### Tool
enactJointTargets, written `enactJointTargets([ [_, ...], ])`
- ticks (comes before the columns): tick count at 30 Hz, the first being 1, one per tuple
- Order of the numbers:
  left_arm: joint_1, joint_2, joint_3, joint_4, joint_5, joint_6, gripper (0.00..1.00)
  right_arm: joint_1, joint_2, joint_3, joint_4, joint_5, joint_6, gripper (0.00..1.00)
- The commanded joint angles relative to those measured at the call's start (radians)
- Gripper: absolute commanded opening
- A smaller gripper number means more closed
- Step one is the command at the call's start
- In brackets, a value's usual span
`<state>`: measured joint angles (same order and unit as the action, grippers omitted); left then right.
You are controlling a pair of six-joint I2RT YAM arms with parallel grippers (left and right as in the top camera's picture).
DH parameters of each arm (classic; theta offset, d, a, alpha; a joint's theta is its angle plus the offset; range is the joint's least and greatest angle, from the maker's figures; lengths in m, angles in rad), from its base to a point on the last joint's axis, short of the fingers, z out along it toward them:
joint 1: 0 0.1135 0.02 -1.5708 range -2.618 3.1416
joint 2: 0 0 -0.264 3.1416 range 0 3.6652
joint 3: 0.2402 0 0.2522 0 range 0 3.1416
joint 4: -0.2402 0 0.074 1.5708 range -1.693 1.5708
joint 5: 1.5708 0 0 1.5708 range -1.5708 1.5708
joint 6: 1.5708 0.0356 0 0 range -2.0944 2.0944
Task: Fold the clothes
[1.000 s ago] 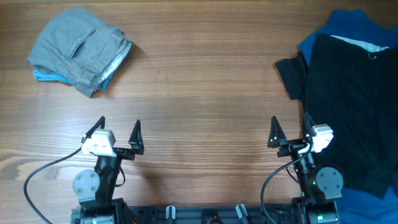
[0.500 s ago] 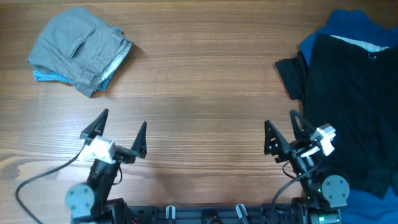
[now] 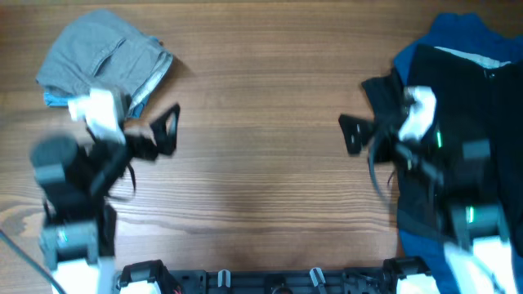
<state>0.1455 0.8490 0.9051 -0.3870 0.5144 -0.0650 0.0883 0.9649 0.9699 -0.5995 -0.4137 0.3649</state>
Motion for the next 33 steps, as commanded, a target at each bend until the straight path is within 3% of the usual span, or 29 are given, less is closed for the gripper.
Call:
enactJointTargets([
  [1,-0.003,0.205,0.241,-0.184,0.009,0.000,1.00,-0.037,0.284,0.280,-0.163,0.062,-0.199,1.00],
  [5,-0.004,0.319,0.357,-0.320,0.013,0.000,1.00,-0.072,0.528,0.498,-0.233,0.085,-0.356,1.00],
  [8,-0.004,0.332,0.359,-0.336,0.028,0.000,1.00,-0.101,0.629,0.530,-0.164,0.096,-0.352,1.00],
  [14,-0.004,0.329,0.359,-0.352,0.066,0.000,1.00,-0.208,0.791,0.530,-0.092,0.373,-0.080,1.00],
  [19,-0.004,0.329,0.358,-0.351,0.064,0.001,1.00,-0.250,0.926,0.528,0.018,0.391,-0.141,1.00],
  [23,-0.004,0.331,0.358,-0.351,0.064,0.001,1.00,-0.251,1.058,0.528,0.070,0.548,-0.060,0.99],
  [26,-0.004,0.336,0.358,-0.351,0.064,0.001,1.00,-0.252,1.123,0.528,0.075,0.591,-0.041,0.85],
  [33,-0.004,0.366,0.358,-0.351,0.064,0.000,1.00,-0.257,1.139,0.527,0.064,0.665,0.013,0.75],
])
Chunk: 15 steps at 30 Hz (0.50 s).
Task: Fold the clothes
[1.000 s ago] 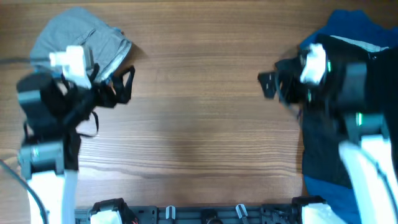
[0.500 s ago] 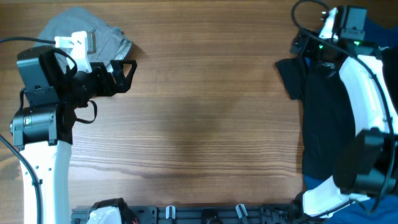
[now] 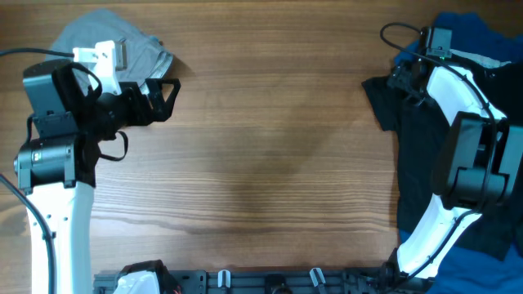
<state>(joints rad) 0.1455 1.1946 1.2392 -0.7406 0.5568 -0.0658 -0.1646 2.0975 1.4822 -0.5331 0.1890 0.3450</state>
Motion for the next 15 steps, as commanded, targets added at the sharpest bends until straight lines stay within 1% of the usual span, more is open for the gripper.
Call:
enactJointTargets([
  [1,-0.004,0.024,0.024,0.003,0.023,0.001,1.00,-0.007,0.011,0.012,-0.002,0.062,0.045,0.71],
  [3,-0.004,0.029,0.024,0.003,0.023,0.001,1.00,-0.019,0.024,0.008,-0.004,0.061,0.053,0.67],
  [4,-0.004,0.029,0.024,0.003,0.022,0.001,1.00,-0.024,0.031,0.008,-0.005,0.057,0.051,0.70],
  [5,-0.004,0.029,0.024,0.003,0.022,0.001,1.00,-0.028,0.039,0.008,-0.001,0.050,0.051,0.76],
  [6,-0.004,0.029,0.024,0.003,0.022,0.002,1.00,-0.034,0.044,0.008,-0.001,0.046,0.052,0.78],
  [7,-0.004,0.029,0.024,0.003,0.022,0.002,1.00,-0.037,0.047,0.008,-0.001,0.046,0.052,0.78],
  [9,-0.004,0.029,0.024,0.003,0.022,0.001,1.00,-0.049,0.047,0.008,0.008,0.048,0.048,0.72],
  [10,-0.004,0.029,0.024,0.003,0.023,0.002,1.00,-0.055,0.046,0.008,0.008,0.051,0.048,0.67],
  [11,-0.004,0.029,0.024,0.003,0.023,0.002,1.00,-0.064,0.046,0.008,0.003,0.050,0.048,0.65],
  [13,-0.004,0.029,0.024,0.003,0.022,0.002,1.00,-0.075,0.047,0.008,-0.022,0.047,0.047,0.69],
  [15,-0.004,0.029,0.024,0.004,0.022,0.002,1.00,-0.075,0.050,0.008,-0.030,0.050,0.021,0.68],
])
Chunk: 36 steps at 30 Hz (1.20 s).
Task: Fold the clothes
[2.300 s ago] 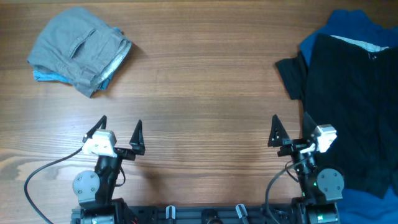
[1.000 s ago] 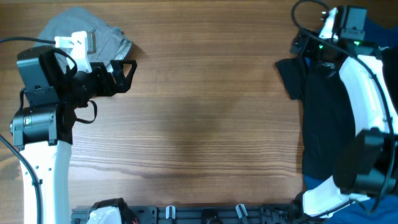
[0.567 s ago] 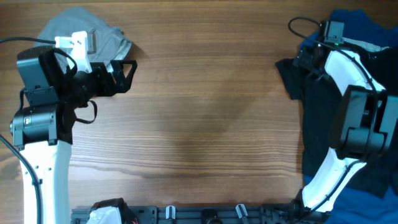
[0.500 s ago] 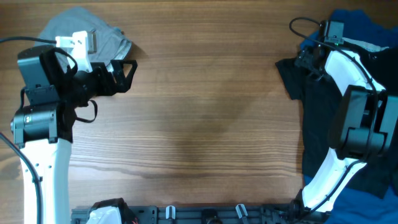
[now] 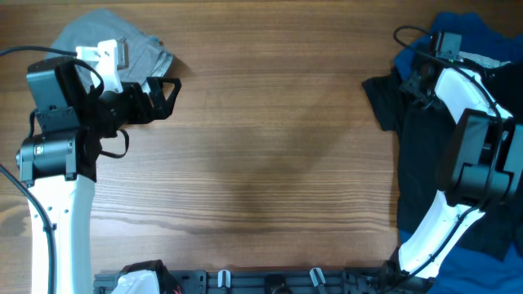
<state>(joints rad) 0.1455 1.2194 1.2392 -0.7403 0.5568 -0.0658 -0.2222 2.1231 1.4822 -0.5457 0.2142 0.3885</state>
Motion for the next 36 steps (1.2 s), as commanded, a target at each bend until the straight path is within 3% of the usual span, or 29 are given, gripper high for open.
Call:
enactJointTargets([
  [1,-0.004,0.004,0.024,0.006,0.022,0.002,1.00,-0.018,0.025,0.008,-0.016,0.026,-0.031,0.65],
  [3,-0.004,0.004,0.024,0.011,0.022,0.002,1.00,-0.018,0.014,0.011,-0.014,0.008,-0.061,0.52],
  [5,-0.004,0.004,0.024,0.014,0.022,0.002,1.00,-0.019,-0.009,0.014,-0.016,-0.008,-0.081,0.32],
  [7,-0.004,0.004,0.024,0.016,0.022,0.002,1.00,-0.021,-0.042,0.019,-0.016,-0.032,-0.111,0.25],
  [9,-0.004,0.003,0.024,0.026,0.023,0.002,1.00,-0.021,-0.097,0.024,-0.017,-0.056,-0.150,0.04],
  [13,-0.003,-0.025,0.030,0.049,0.022,0.002,1.00,-0.020,-0.246,0.025,-0.015,-0.156,-0.195,0.04],
  [18,0.047,-0.112,0.103,0.048,0.002,-0.023,1.00,0.022,-0.491,0.026,-0.004,-0.675,-0.282,0.04],
  [21,0.097,-0.170,0.121,0.048,0.002,-0.034,1.00,0.176,-0.571,0.026,-0.037,-0.758,-0.284,0.04],
  [24,0.139,-0.217,0.121,0.037,0.002,-0.033,1.00,0.450,-0.572,0.025,-0.108,-0.758,-0.316,0.05],
  [26,0.156,-0.232,0.121,0.026,0.002,-0.032,1.00,0.648,-0.551,0.023,-0.153,-0.754,-0.349,0.12],
  [28,0.167,-0.240,0.121,0.015,0.000,-0.032,1.00,0.853,-0.521,0.023,-0.199,-0.711,-0.422,0.29],
  [30,0.167,-0.240,0.121,0.013,0.000,-0.032,1.00,0.999,-0.507,0.023,-0.227,-0.546,-0.438,0.45],
  [34,0.167,-0.238,0.121,0.013,0.000,-0.032,1.00,1.126,-0.519,0.023,-0.268,-0.101,-0.377,0.82],
  [36,0.166,-0.236,0.121,0.005,0.000,-0.029,1.00,1.095,-0.534,0.023,-0.294,-0.049,-0.342,0.84],
])
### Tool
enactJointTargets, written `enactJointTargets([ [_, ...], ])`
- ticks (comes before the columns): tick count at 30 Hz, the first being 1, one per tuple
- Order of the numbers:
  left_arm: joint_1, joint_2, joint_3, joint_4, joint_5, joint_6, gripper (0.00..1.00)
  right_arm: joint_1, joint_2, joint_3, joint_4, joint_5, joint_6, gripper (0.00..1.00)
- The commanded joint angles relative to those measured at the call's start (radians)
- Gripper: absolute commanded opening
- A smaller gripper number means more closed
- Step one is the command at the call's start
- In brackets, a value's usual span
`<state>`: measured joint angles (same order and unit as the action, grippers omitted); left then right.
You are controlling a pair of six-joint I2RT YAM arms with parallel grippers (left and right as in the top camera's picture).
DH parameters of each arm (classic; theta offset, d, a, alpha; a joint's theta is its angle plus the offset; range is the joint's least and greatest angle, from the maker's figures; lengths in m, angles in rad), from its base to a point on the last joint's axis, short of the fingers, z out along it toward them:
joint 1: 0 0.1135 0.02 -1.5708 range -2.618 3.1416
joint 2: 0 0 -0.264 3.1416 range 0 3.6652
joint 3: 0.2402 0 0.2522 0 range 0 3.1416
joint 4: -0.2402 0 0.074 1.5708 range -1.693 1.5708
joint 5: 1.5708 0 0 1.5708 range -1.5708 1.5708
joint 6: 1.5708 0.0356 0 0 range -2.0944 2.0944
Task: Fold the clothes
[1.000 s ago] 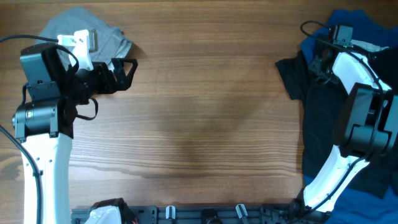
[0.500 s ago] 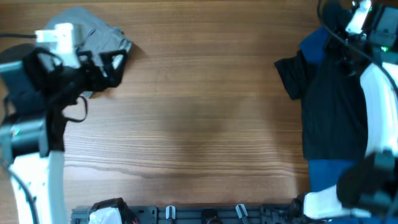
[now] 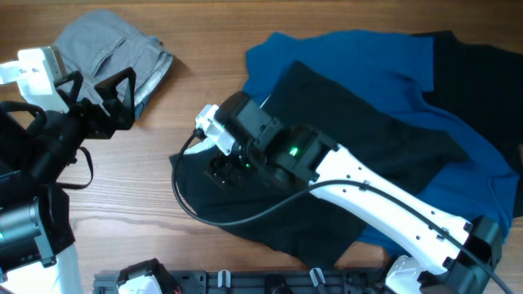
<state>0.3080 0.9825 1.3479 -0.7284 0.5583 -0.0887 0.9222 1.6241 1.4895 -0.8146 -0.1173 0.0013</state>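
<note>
A black garment (image 3: 343,155) lies spread over the middle of the table, on top of a blue garment (image 3: 343,61) that shows behind it and at the right. My right gripper (image 3: 219,170) is down at the black garment's left edge and looks shut on the cloth, though its dark fingers barely stand out against it. A folded grey garment (image 3: 106,49) rests at the far left. My left gripper (image 3: 115,91) hovers open just in front of the grey fold, holding nothing.
Bare wooden table (image 3: 204,33) shows between the grey fold and the blue cloth, and along the front left. The right arm's white link (image 3: 384,204) crosses over the black garment. A black cable (image 3: 184,200) loops beside the gripper.
My right gripper was at the far right on the dark pile; now it is left of centre, with the black and blue garments spread across the table. My left gripper has moved left.
Both arms first stood low at the front, with the dark clothes piled at the right. Then the right gripper was at the pile's upper left edge and the left gripper beside the grey fold. Now the black and blue garments cover the centre.
</note>
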Motion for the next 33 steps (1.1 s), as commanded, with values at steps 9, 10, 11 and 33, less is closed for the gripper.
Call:
enactJointTargets([
  [9,-0.179,0.155,0.012,-0.263,-0.002,0.138,1.00,-0.612,-0.059,0.016,-0.129,0.010,0.242,0.79],
  [10,-0.264,0.222,0.012,-0.294,-0.002,0.195,1.00,-0.688,-0.059,0.016,-0.132,-0.040,0.298,0.77],
  [11,-0.352,0.309,0.012,-0.297,-0.012,0.256,0.99,-0.757,-0.059,0.016,-0.140,-0.093,0.316,0.76],
  [33,-0.643,1.117,0.012,0.629,-0.016,0.154,0.90,-0.869,0.078,-0.012,-0.169,-0.109,0.312,0.75],
])
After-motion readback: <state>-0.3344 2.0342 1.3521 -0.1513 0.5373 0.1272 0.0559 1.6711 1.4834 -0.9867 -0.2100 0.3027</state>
